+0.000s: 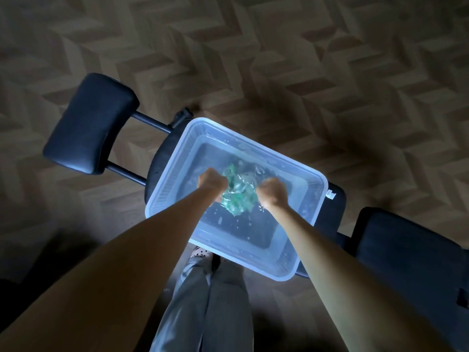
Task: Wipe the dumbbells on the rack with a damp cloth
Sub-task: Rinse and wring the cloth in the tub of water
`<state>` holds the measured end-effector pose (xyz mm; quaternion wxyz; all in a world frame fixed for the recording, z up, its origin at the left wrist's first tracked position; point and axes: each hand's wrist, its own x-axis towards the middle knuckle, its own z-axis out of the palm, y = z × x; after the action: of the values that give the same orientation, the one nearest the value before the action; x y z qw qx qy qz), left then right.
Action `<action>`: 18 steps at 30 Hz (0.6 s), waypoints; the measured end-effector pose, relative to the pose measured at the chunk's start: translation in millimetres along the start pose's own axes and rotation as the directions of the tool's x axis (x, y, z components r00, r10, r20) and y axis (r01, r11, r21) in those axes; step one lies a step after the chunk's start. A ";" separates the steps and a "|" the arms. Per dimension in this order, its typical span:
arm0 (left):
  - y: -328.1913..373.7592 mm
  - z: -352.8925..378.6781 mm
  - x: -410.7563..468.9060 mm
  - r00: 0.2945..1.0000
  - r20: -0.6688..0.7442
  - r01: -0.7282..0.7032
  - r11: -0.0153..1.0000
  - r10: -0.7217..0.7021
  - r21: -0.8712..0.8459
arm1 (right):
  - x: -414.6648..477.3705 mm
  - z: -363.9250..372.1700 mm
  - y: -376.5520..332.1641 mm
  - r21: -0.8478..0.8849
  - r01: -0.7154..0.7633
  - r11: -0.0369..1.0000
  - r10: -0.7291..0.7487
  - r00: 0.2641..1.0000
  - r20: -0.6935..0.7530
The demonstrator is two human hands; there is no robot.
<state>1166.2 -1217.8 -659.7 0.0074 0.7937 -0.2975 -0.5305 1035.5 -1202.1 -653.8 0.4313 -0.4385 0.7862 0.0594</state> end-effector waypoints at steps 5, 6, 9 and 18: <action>8.2 -14.3 -22.9 0.970 -0.222 -0.104 0.995 0.104 0.013 | -18.4 -17.5 0.1 0.259 0.019 0.966 0.053 0.961 -0.270; 8.8 -14.4 -23.5 0.963 -0.230 -0.134 0.990 0.141 0.045 | -18.9 -16.5 0.8 0.292 0.037 0.956 0.036 0.970 -0.240; 3.6 -7.8 -22.3 0.971 -0.078 -0.213 0.966 0.225 0.145 | -18.1 -4.1 3.1 0.321 0.097 0.942 -0.085 0.995 -0.053; -27.8 15.3 -9.4 0.975 0.042 -0.216 0.888 0.218 0.406 | -1.4 16.5 18.0 -0.047 0.133 0.990 -0.131 0.990 0.043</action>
<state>1163.8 -1185.7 -667.6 -0.0985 0.7407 -0.4882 -0.4509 1032.8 -1182.5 -668.1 0.4388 -0.4991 0.7449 0.0591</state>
